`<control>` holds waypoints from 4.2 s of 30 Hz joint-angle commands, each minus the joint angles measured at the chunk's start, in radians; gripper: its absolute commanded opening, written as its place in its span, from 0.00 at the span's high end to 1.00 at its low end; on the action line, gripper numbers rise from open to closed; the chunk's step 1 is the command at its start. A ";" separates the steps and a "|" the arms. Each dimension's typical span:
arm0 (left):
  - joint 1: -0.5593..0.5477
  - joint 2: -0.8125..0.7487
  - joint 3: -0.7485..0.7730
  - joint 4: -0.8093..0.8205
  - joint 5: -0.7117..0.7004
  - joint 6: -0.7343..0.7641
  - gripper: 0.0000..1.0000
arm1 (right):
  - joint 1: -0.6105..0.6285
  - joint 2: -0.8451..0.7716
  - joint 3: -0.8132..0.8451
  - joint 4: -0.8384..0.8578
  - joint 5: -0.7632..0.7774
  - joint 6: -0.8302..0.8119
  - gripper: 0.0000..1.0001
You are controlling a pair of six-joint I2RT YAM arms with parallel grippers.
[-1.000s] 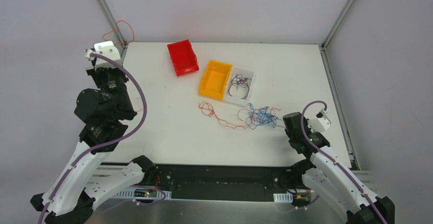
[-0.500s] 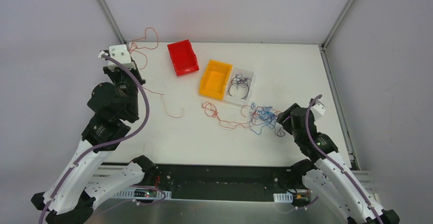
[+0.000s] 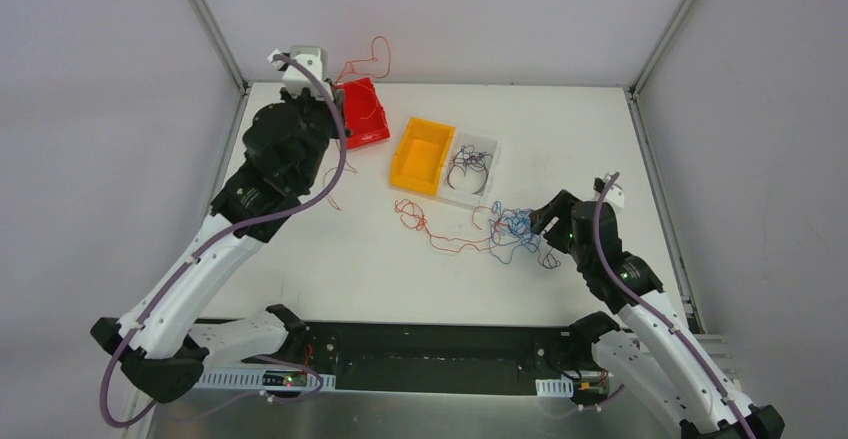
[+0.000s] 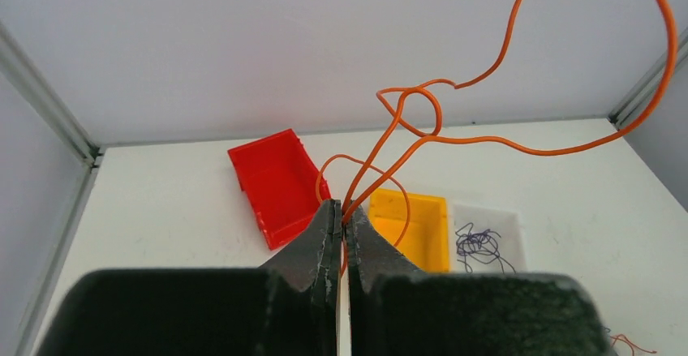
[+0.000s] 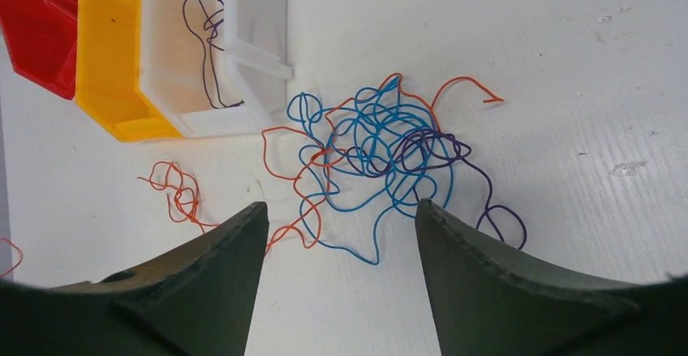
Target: Untangle the cables
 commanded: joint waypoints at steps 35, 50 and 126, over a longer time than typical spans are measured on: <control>0.129 0.552 0.378 0.111 0.205 -0.182 1.00 | -0.003 -0.005 0.052 0.047 -0.018 -0.098 0.26; 0.129 0.612 0.390 0.111 0.257 -0.198 1.00 | -0.003 -0.011 0.058 0.037 -0.015 -0.099 0.25; -0.017 0.370 -0.129 -0.246 0.556 -0.244 0.27 | -0.102 0.526 0.178 -0.080 -0.102 -0.042 0.18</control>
